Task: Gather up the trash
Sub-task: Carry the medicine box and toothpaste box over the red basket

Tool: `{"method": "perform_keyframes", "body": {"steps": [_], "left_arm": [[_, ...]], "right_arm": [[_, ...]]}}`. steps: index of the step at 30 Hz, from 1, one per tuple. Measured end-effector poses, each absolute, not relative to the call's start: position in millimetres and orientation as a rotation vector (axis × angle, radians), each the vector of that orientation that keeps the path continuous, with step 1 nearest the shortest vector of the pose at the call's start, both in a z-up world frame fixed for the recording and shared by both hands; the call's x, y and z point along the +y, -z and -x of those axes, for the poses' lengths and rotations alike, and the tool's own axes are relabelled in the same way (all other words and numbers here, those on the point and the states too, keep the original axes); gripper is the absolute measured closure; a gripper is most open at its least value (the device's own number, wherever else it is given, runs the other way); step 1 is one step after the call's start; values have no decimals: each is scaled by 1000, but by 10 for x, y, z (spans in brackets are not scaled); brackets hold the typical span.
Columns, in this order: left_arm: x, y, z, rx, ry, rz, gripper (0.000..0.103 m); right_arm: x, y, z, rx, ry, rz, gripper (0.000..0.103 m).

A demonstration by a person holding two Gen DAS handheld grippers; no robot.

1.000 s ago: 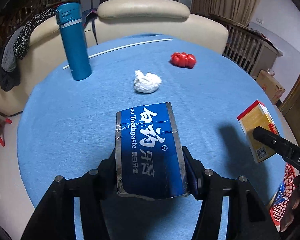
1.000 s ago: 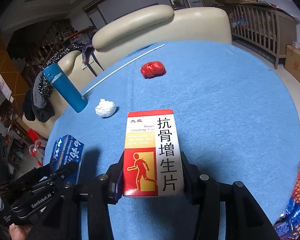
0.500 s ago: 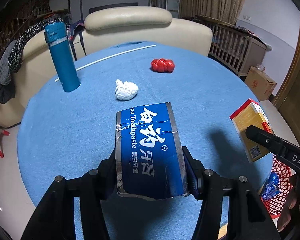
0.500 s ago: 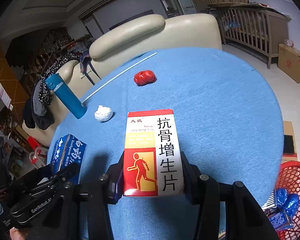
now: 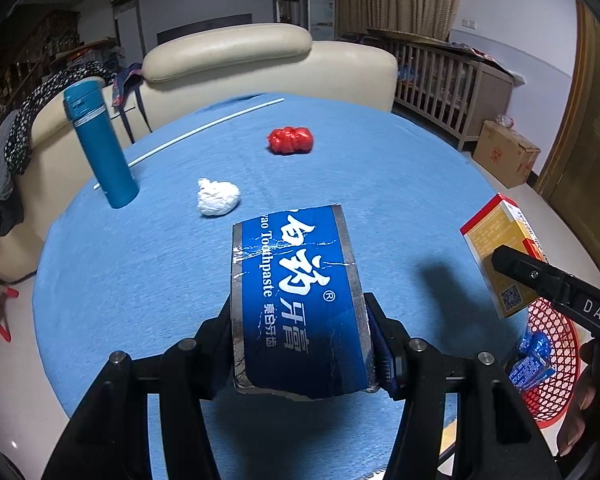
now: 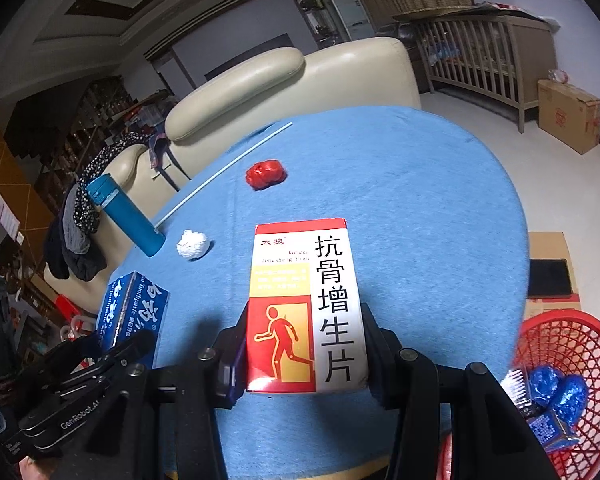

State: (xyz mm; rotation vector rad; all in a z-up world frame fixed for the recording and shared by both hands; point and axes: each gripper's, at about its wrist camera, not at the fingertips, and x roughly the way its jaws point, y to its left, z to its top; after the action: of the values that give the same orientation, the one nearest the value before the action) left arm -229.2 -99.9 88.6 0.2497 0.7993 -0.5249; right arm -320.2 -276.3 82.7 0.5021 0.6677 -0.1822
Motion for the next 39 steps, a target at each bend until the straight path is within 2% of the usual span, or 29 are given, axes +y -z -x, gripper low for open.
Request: {"method": "perform_keyframes", "body": {"steps": [39], "left_arm": [[-1887, -932, 2733, 766, 648, -433, 43]], "right_arm": [[-3627, -677, 3897, 585, 305, -657, 53]]}}
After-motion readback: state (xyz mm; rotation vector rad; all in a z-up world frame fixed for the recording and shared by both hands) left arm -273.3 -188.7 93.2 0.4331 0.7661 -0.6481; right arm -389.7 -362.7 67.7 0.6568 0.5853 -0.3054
